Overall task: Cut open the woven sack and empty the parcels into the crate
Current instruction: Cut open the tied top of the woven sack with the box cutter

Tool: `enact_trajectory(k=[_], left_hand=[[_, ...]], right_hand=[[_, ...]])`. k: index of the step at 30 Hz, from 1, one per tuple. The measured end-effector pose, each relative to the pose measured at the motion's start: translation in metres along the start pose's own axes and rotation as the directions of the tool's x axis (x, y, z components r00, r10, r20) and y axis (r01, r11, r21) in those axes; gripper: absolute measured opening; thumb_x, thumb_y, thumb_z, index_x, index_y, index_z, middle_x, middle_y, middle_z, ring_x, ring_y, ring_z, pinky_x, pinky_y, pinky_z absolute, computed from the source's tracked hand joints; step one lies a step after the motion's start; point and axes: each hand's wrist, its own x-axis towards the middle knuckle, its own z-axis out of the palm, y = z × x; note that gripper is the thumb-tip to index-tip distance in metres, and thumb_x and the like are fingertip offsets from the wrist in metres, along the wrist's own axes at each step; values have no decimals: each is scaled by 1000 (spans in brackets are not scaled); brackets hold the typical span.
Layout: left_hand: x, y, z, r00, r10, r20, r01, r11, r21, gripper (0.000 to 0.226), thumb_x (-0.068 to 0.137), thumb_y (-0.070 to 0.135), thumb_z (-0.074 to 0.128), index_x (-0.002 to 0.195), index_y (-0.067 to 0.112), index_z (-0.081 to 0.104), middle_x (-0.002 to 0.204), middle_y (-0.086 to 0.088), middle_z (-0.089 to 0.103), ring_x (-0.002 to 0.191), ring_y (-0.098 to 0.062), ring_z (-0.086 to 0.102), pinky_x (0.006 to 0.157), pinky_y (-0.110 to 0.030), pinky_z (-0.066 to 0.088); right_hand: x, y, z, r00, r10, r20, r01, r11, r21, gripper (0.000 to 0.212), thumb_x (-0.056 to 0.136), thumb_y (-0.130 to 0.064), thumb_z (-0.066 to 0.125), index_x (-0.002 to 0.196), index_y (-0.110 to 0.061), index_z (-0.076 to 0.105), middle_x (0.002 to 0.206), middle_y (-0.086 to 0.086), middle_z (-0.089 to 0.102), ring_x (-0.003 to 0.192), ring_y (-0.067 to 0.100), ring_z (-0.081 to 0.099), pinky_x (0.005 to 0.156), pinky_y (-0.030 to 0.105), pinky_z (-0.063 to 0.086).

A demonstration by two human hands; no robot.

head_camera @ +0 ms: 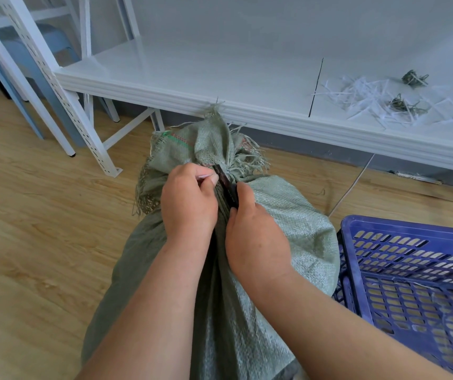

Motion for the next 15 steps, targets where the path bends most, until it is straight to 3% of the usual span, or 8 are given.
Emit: enact_trajectory(k=[7,11,13,15], left_hand=[[0,-1,1,1000,-9,5,9,1000,17,5,89,20,63,90,21,68,99,4,65,91,-15,61,79,-29,49],[-9,19,4,995,98,12,-97,994,-51,4,87,20,65,87,23,68,95,5,67,87,-14,63,79,-29,51],[-10,29,2,986,156,-52,-159,984,-83,10,86,16,65,84,26,65,92,8,66,83,-10,62,73,-21,49],[2,22,-7,985,99,-142,-111,990,-81,16,87,14,64,84,29,59,93,7,65,82,-10,61,67,-12,42]], right_hand=[[-10,6,1,999,-16,-36,14,999,-39,48,97,-14,37,138,-29,19,113,6,59,92,32,63,62,32,37],[9,7,6,996,49,76,-46,998,-46,43,95,-18,38,135,-25,26,111,10,63,97,33,63,66,34,39],[10,12,10,990,72,118,-68,997,-42,37,95,-19,38,130,-25,30,108,10,64,96,33,63,67,35,43],[4,21,14,993,98,69,-99,995,18,38,97,-20,35,134,-28,29,103,5,63,84,29,59,64,35,41]])
